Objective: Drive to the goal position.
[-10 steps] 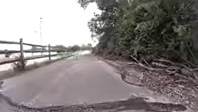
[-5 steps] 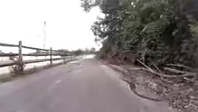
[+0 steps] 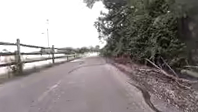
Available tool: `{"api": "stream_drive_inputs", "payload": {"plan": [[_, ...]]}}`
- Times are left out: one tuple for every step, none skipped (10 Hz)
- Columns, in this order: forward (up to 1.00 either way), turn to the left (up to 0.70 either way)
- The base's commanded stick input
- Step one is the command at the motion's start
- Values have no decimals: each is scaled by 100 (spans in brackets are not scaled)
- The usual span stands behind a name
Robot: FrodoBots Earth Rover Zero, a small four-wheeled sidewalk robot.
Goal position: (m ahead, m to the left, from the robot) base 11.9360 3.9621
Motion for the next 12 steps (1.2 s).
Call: {"api": "stream_drive_inputs", "payload": {"plan": [[100, 2], [100, 2], [100, 2], [100, 2], [100, 2], [100, 2], [100, 2], [100, 2], [100, 2], [100, 2], [100, 2], [100, 2]]}}
